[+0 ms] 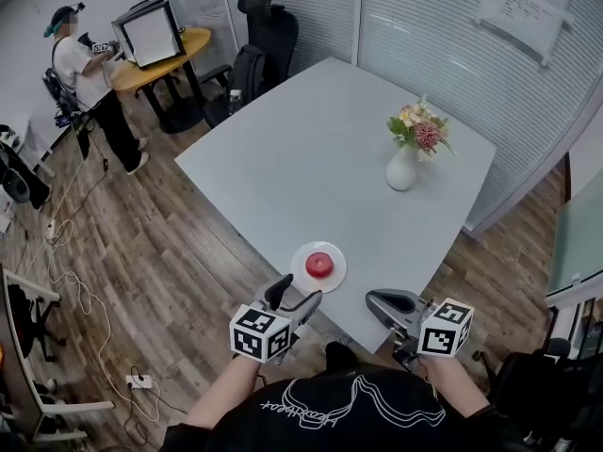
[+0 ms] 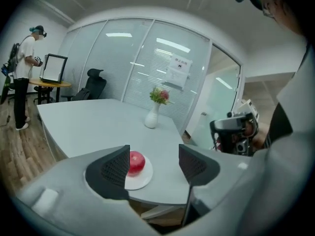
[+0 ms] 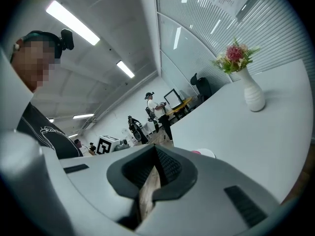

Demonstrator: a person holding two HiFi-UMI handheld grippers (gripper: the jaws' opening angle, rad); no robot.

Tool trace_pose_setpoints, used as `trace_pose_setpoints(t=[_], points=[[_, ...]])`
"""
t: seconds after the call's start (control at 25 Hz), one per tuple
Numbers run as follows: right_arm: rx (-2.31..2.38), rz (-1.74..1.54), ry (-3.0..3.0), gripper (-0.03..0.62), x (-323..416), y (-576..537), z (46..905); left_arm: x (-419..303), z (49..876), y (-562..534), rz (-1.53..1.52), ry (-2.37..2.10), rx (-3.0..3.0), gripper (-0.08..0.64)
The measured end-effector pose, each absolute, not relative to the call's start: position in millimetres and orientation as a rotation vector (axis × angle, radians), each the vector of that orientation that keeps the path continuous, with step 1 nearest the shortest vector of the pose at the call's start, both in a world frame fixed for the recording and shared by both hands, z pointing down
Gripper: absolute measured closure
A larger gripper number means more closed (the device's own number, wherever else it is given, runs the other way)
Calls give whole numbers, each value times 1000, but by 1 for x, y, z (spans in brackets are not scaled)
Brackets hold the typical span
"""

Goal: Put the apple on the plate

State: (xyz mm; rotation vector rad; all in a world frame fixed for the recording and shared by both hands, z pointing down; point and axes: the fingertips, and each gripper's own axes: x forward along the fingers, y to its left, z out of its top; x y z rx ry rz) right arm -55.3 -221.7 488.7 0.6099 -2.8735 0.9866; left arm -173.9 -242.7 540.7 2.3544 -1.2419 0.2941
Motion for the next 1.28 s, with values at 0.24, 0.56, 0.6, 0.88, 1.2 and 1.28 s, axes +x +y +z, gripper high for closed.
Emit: trace_pose_setpoints(t=[0.24,0.56,0.6,0.88,1.2,1.28], points=[[535,829,-2951,583,-73,-195,459,-162,468,-186,112,-1078,2471,247],[429,713,-3008,583,-93,-152,441,-156,418,-124,-26,-902,2556,463],[429,715,-3012,583,-94,-149,440,-156,415,-119,-36,-880,2557,534],[416,643,-3008,584,-93,-129,436,-149,411,-99,-12,-885,2599,545],[404,658,-3011,584,-96,-121,437,-151,412,-89,-18,-908,2583,545],[392,660,-3011,584,-99,-120,437,-153,413,-88,-16,-919,2575,545]])
